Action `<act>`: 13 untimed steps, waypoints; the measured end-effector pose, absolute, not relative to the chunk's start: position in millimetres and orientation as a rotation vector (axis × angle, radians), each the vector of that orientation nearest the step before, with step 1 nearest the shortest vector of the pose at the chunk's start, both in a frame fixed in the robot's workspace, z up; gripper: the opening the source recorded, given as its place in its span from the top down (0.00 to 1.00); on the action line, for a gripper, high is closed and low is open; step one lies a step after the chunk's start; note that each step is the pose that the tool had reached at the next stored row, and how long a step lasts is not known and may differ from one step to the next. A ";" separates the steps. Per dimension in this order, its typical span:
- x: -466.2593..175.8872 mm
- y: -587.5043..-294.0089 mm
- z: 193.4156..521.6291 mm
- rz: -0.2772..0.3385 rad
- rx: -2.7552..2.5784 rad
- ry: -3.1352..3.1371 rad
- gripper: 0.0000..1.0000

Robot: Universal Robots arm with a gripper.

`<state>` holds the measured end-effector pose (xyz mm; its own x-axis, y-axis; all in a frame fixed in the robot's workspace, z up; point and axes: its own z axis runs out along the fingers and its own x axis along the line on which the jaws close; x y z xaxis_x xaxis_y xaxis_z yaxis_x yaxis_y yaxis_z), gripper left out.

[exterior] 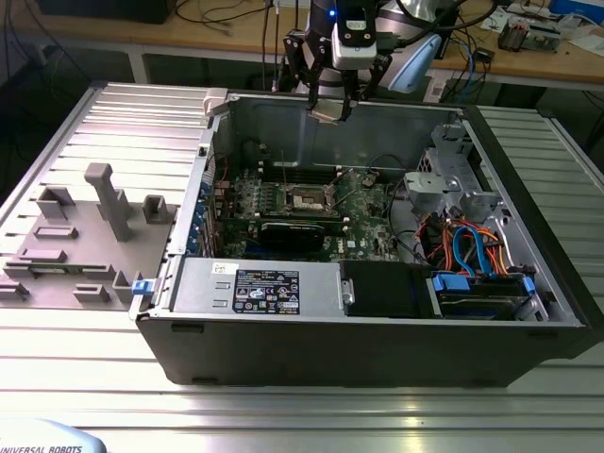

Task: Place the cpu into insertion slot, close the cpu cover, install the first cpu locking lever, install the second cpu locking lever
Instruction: 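Place the cpu into insertion slot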

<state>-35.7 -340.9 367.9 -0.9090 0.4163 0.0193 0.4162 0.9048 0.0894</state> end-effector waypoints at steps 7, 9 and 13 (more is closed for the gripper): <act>-35.7 -340.9 367.9 0.144 0.687 3.062 0.46; -35.7 -340.9 367.9 0.144 0.691 3.060 0.46; -35.7 -340.9 367.9 0.144 0.702 3.058 0.46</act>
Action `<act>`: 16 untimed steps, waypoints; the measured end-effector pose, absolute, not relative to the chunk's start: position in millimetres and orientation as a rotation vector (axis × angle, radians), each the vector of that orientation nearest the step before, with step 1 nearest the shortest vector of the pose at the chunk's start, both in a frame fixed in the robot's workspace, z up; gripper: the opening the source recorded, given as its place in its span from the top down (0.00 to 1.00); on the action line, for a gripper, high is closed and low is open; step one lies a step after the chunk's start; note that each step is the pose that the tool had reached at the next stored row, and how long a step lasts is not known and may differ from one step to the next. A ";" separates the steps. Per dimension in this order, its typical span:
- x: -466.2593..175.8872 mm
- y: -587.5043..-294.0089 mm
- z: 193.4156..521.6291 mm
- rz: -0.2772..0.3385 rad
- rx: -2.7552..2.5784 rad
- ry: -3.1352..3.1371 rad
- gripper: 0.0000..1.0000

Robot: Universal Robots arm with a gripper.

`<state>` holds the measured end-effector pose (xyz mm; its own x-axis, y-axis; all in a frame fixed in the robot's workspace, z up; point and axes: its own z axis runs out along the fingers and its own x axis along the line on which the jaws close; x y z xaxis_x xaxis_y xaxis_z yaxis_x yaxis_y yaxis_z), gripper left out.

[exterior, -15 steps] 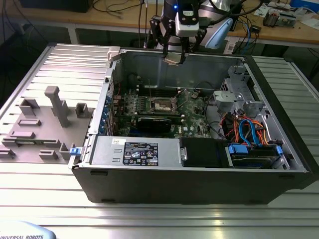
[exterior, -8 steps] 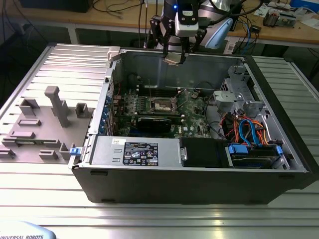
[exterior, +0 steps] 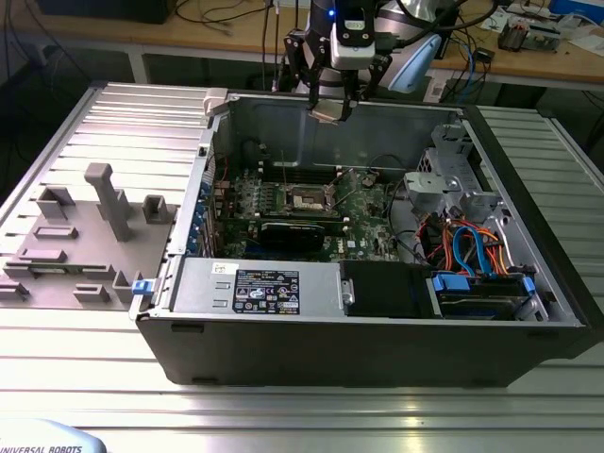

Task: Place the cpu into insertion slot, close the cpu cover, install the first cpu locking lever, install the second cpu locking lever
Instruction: 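Place the cpu into insertion slot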

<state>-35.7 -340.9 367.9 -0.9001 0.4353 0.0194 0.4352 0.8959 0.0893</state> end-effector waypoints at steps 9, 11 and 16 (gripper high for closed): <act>-35.7 -340.9 367.9 0.144 0.727 3.051 0.46; -35.7 -340.9 367.9 0.144 0.732 3.050 0.46; -35.7 -340.9 367.9 0.144 0.753 3.044 0.46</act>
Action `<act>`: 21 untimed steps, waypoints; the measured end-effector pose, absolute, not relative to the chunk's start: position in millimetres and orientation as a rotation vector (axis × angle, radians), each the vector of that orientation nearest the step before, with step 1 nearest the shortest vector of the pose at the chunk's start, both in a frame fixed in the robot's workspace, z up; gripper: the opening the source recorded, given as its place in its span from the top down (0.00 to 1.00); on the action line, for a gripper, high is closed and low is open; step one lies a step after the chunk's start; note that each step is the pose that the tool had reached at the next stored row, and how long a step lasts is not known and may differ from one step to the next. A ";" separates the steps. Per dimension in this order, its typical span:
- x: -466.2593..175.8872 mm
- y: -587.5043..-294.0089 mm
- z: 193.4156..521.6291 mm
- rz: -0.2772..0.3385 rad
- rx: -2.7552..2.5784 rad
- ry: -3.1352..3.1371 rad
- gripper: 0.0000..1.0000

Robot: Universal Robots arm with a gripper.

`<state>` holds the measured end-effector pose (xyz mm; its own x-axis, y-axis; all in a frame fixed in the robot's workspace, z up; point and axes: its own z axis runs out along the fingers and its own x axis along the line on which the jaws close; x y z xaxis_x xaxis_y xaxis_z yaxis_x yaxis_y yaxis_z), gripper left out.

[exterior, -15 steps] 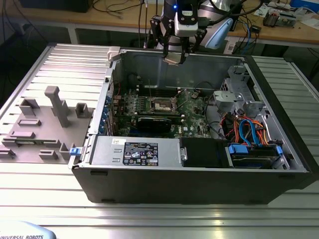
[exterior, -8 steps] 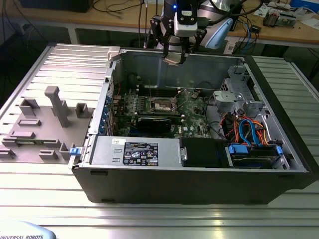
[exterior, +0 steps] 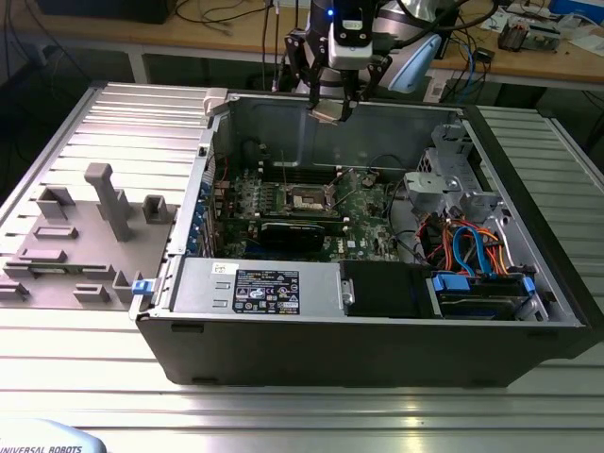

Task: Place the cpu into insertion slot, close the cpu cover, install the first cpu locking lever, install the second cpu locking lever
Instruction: 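Place the cpu into insertion slot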

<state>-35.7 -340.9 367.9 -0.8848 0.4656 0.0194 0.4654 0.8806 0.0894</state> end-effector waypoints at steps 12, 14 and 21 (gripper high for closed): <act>-35.7 -340.9 367.9 0.143 0.807 3.028 0.46; -35.7 -340.9 367.9 0.143 0.814 3.026 0.46; -35.7 -340.9 367.9 0.143 0.820 3.025 0.46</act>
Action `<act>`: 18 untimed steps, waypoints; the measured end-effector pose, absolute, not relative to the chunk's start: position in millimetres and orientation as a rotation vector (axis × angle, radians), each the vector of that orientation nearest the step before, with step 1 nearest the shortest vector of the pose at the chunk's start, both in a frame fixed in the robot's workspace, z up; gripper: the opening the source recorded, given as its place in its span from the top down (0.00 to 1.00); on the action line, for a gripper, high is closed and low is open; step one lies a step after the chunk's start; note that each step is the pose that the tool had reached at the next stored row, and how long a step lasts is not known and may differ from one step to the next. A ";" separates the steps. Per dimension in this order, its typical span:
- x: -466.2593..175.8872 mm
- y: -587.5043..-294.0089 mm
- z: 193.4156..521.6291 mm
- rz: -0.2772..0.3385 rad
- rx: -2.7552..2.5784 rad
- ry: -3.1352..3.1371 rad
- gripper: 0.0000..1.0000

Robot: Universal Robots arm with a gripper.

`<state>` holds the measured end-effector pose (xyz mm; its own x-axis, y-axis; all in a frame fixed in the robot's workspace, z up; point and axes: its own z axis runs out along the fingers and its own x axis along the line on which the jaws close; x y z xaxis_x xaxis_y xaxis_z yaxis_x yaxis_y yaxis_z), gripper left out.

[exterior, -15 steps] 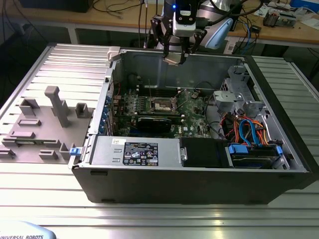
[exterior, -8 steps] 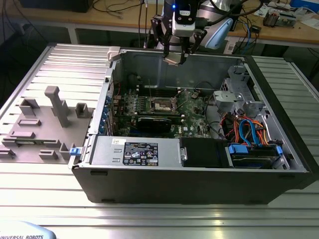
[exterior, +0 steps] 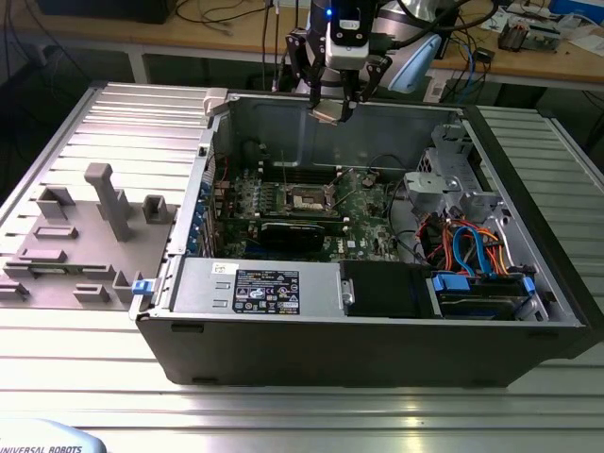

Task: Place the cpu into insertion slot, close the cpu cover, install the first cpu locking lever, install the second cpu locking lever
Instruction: 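Place the cpu into insertion slot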

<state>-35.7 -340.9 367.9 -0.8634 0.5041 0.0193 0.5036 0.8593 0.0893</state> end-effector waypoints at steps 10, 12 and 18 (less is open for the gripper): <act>-35.7 -340.9 367.9 0.143 0.836 3.020 0.46; -35.7 -340.9 367.9 0.143 0.838 3.019 0.46; -35.7 -340.9 367.9 0.143 0.844 3.017 0.46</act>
<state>-35.7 -340.9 367.9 -0.8551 0.5181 0.0193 0.5176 0.8509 0.0894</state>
